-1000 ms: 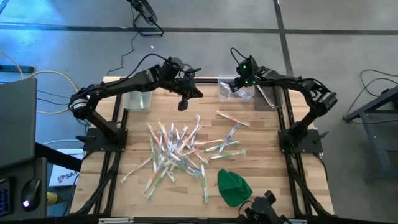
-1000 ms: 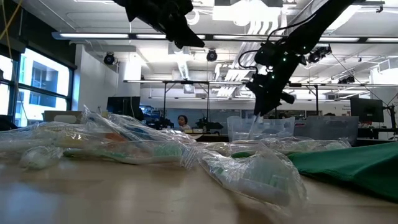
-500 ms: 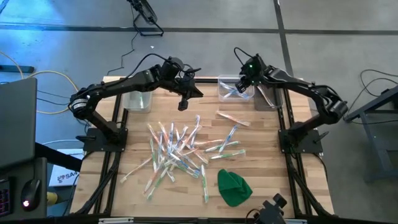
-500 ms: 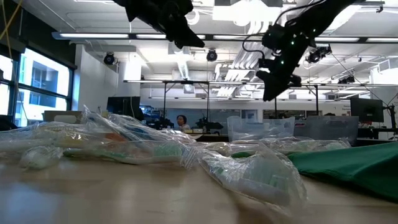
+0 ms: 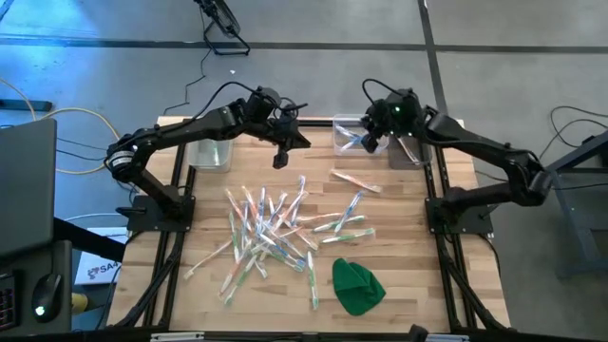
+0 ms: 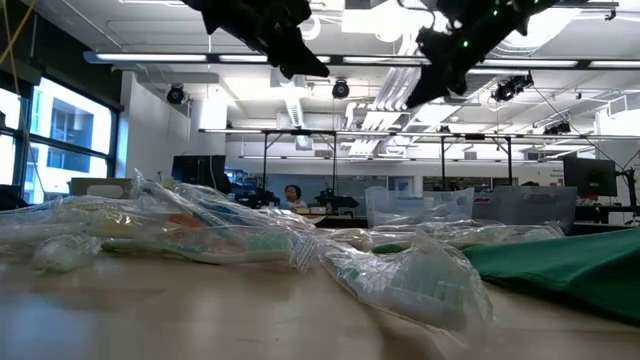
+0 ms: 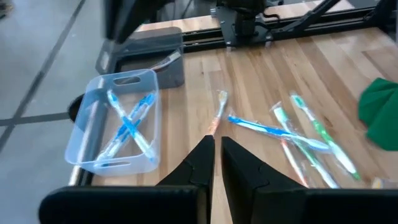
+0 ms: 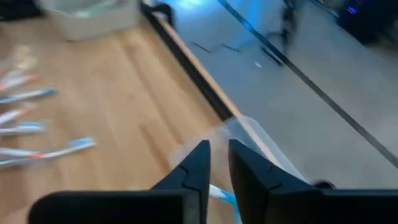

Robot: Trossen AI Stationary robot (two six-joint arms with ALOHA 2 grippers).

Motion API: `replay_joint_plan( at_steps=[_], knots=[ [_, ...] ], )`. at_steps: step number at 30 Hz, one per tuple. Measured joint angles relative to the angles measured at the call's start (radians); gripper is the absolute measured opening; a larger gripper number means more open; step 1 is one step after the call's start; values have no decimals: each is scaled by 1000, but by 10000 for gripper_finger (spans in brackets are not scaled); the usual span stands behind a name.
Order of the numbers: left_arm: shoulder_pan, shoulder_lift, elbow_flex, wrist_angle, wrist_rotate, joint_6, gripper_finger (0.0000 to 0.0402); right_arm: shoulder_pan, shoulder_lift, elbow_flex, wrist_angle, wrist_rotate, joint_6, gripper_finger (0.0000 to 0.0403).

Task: Pick & Place Toothbrushes
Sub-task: Put the orange toothbrush into the black bin

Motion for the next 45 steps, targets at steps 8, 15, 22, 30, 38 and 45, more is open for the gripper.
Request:
replay_joint_plan(
  at_steps=[8, 15, 22, 30, 38, 45],
  knots=[
    [0, 0, 0, -12, -7, -30, 3, 31, -76, 0, -61, -94, -10, 4],
    [0, -11, -68, -46, -14, -60, 1, 42, -78, 0, -119, -110, -15, 3],
    [0, -120, -227, -31, -68, -131, 0, 62, -78, 0, -143, -108, -33, 3],
    [-22, -351, -436, 18, -116, -250, 0, 68, -78, 0, -142, -110, -36, 3],
    [-111, -544, -533, -31, -305, -381, 0, 67, -78, 0, -131, -110, -36, 3],
    [-182, -617, -534, -116, -382, -555, 0, 67, -77, 0, -120, -110, -36, 3]
  ],
)
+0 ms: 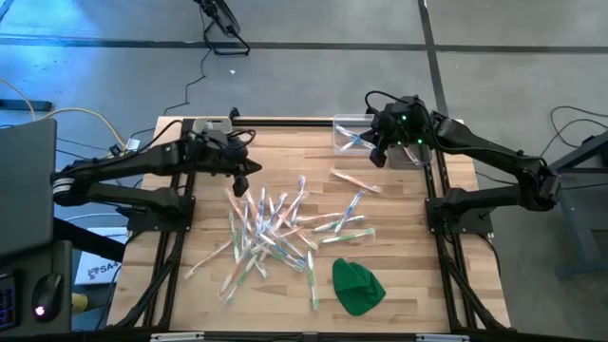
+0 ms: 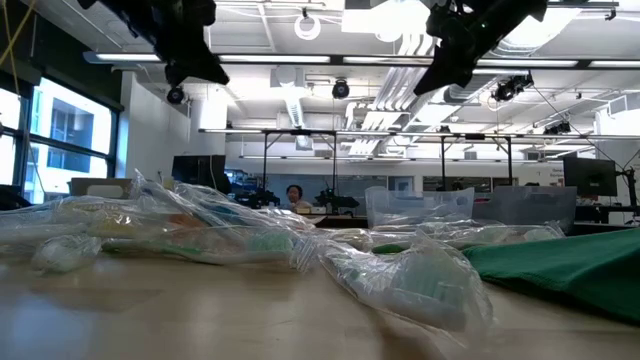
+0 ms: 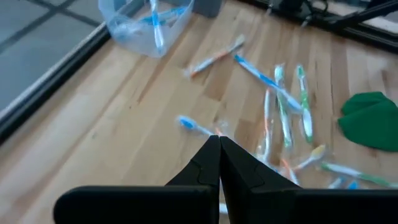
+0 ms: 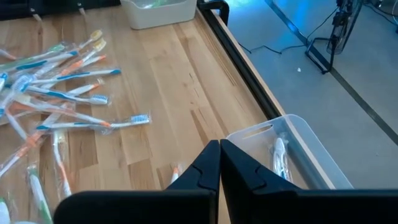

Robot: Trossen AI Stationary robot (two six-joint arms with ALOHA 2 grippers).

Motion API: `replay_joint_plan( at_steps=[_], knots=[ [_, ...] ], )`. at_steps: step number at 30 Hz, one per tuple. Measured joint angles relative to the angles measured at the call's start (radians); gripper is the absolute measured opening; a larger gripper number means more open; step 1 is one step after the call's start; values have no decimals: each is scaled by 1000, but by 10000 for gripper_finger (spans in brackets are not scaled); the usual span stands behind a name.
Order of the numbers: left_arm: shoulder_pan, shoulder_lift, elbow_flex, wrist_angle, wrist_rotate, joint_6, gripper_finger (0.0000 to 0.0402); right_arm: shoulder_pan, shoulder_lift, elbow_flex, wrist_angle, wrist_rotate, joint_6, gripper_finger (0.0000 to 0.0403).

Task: Pick & Place Toothbrushes
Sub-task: Put the orange toothbrush into the black bin

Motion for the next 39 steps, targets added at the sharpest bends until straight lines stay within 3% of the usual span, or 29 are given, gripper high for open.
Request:
replay_joint_plan(
  at_steps=[18, 23, 32, 39],
  knots=[
    [-27, -10, 0, -14, 26, -83, 0, 0, 0, 0, 21, 0, -26, 3],
    [-27, -10, 0, -37, -61, -298, 0, 0, 0, 0, 36, 0, -26, 3],
    [-27, -9, 0, -147, -114, -672, 0, 0, 0, 0, 39, 0, -17, 3],
    [-27, -9, 0, -219, -106, -715, 0, 0, 0, 0, 39, 3, -16, 3]
  ],
)
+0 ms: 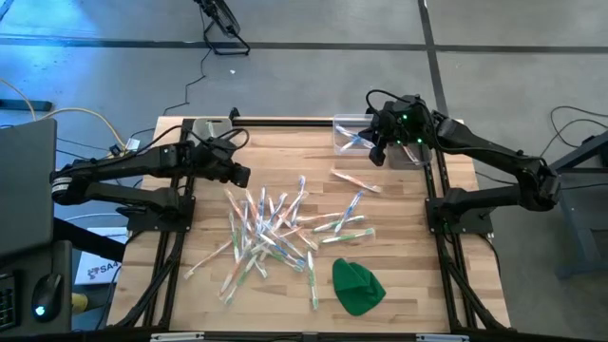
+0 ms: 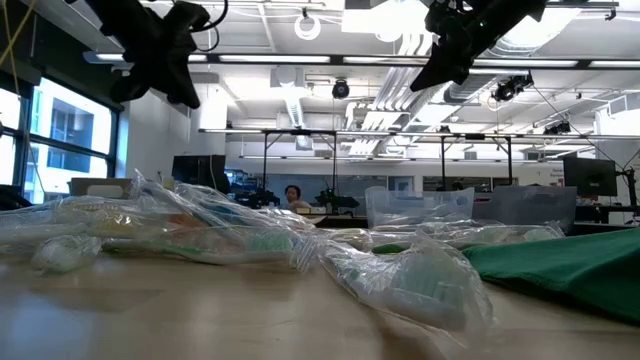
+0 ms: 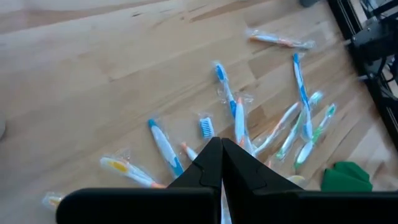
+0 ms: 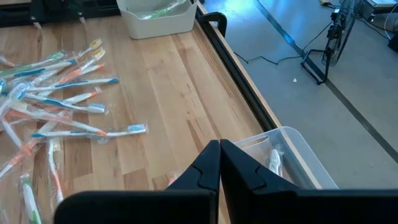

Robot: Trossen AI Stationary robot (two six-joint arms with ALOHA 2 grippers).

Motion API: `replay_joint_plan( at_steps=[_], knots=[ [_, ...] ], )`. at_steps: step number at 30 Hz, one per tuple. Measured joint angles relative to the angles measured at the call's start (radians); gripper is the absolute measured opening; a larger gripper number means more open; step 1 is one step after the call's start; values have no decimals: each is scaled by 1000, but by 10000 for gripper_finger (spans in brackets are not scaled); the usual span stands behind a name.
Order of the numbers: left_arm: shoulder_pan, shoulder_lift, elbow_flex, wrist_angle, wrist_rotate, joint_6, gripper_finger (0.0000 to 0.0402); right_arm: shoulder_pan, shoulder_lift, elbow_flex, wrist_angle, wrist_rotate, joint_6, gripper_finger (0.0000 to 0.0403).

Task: Pick & Place Toothbrushes
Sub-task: Put the orange toothbrush into the black bin

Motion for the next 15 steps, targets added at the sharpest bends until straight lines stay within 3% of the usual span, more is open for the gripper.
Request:
replay_joint_plan(
  at_steps=[15],
  knots=[
    [0, 17, 0, 4, 37, 33, 1, 0, 0, 0, -104, 1, 2, 3]
  ],
)
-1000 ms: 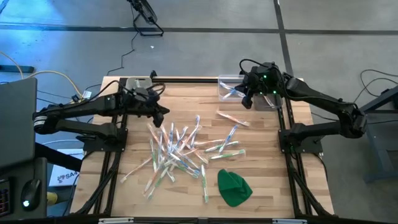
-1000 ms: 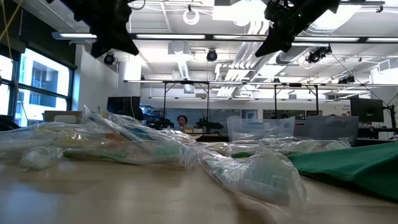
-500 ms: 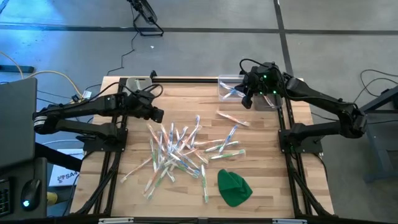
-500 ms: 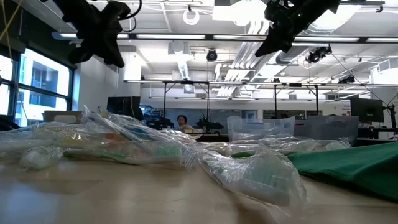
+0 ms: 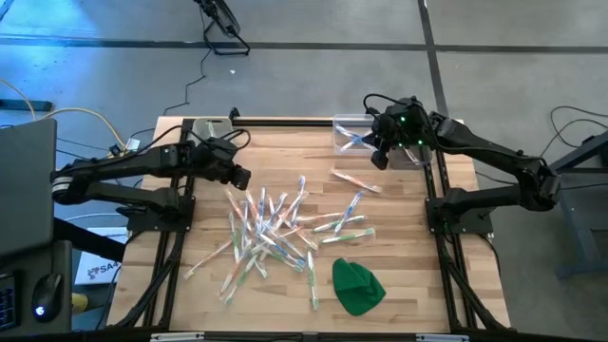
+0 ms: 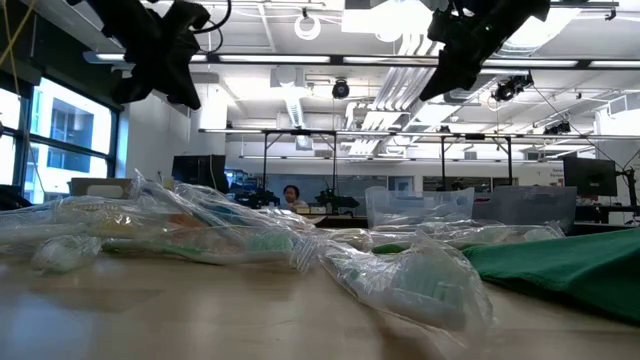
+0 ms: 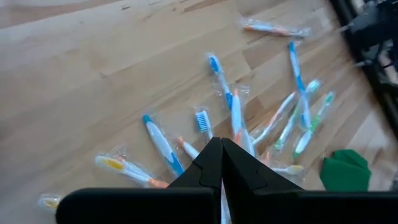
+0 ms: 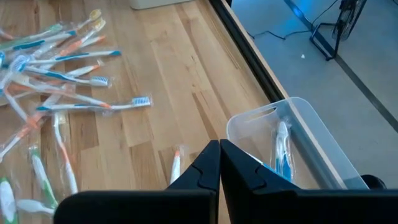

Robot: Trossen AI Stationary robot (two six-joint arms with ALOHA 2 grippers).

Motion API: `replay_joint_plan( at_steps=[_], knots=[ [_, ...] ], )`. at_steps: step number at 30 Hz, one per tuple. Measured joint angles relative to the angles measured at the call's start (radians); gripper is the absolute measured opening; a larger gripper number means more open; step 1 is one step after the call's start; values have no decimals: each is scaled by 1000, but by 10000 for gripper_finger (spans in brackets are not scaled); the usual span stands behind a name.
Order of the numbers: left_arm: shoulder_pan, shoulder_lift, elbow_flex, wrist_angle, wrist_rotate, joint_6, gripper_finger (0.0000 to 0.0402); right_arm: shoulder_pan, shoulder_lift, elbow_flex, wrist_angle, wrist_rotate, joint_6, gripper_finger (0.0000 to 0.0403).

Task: Pick & Place Toothbrushes
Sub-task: Put the orange toothbrush into the black bin

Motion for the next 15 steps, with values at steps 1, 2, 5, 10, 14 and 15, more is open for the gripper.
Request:
replay_joint_plan(
  at_steps=[1, 2, 5, 10, 14, 15],
  knots=[
    [0, 6, 0, -1, 0, 0, 4, 0, 0, 0, 2, 0, 0, 3],
    [0, 12, 0, -1, 1, 0, 8, 0, 0, 0, 4, 0, 0, 3],
    [0, 46, 0, -3, 10, -2, 33, 0, 0, 0, 5, 0, 0, 3],
    [0, 118, 0, -42, 22, -54, 104, 0, 0, 0, 5, 0, 0, 3],
    [0, 171, 0, -84, 21, -74, 143, 0, 0, 0, 4, 0, 0, 3],
    [0, 182, 0, -101, 20, -75, 148, 0, 0, 0, 4, 0, 0, 3]
  ],
)
